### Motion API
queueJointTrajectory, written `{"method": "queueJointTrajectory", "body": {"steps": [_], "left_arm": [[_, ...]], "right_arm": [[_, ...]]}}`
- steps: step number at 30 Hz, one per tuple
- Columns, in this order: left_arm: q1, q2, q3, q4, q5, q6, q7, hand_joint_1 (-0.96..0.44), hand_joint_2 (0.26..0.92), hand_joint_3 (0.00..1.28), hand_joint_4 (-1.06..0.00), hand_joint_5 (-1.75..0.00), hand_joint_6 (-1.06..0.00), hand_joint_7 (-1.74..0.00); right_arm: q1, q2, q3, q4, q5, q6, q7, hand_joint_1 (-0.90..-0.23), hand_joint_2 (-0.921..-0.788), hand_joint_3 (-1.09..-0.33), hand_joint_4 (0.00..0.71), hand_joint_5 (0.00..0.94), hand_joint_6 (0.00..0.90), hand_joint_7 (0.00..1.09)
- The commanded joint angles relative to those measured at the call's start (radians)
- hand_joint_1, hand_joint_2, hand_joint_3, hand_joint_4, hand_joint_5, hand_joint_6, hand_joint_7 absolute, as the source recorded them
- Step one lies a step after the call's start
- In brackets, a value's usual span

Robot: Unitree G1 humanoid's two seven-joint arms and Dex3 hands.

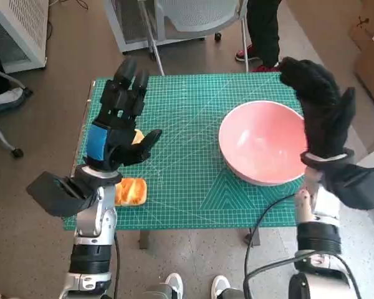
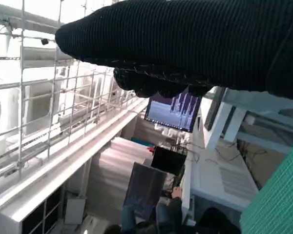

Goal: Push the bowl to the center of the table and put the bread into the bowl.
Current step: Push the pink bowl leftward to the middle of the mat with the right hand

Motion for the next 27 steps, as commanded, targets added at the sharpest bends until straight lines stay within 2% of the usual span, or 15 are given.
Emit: {"method": "queueJointTrajectory", "body": {"steps": [1, 5, 8, 13, 20, 27], "left_arm": [[0.012, 0.006, 0.012, 0.005, 0.001, -0.018, 0.004, -0.39, 0.74, 0.46, 0.0, 0.0, 0.0, -0.29], [0.016, 0.003, 0.012, 0.002, 0.008, -0.018, 0.011, -0.39, 0.743, 0.45, 0.0, 0.0, 0.0, -0.29], [0.019, 0.001, 0.012, -0.001, 0.012, -0.018, 0.017, -0.39, 0.744, 0.45, 0.0, 0.0, 0.0, -0.29], [0.023, -0.001, 0.009, -0.007, 0.019, -0.018, 0.026, -0.39, 0.748, 0.44, 0.0, 0.0, 0.0, -0.29], [0.026, -0.002, 0.009, -0.014, 0.019, -0.015, 0.035, -0.38, 0.755, 0.43, 0.0, 0.0, 0.0, -0.29], [0.033, 0.002, 0.008, -0.023, 0.024, -0.016, 0.04, -0.39, 0.761, 0.42, 0.0, 0.0, 0.0, -0.29]], "right_arm": [[-0.037, -0.064, -0.052, 0.153, -0.005, -0.018, -0.032, -0.461, -0.921, -0.498, 0.337, 0.0, 0.463, 0.0], [-0.078, -0.117, -0.073, 0.299, -0.042, -0.027, -0.099, -0.465, -0.921, -0.491, 0.324, 0.0, 0.456, 0.0], [-0.098, -0.15, -0.074, 0.385, -0.075, -0.006, -0.167, -0.466, -0.921, -0.488, 0.32, 0.0, 0.454, 0.0], [-0.116, -0.18, -0.067, 0.48, -0.12, 0.046, -0.268, -0.442, -0.921, -0.531, 0.299, 0.0, 0.426, 0.0], [-0.114, -0.169, -0.074, 0.541, -0.139, 0.173, -0.337, -0.423, -0.921, -0.562, 0.276, 0.0, 0.403, 0.0], [-0.1, -0.127, -0.096, 0.557, -0.127, 0.273, -0.331, -0.413, -0.921, -0.566, 0.268, 0.001, 0.405, 0.01]]}}
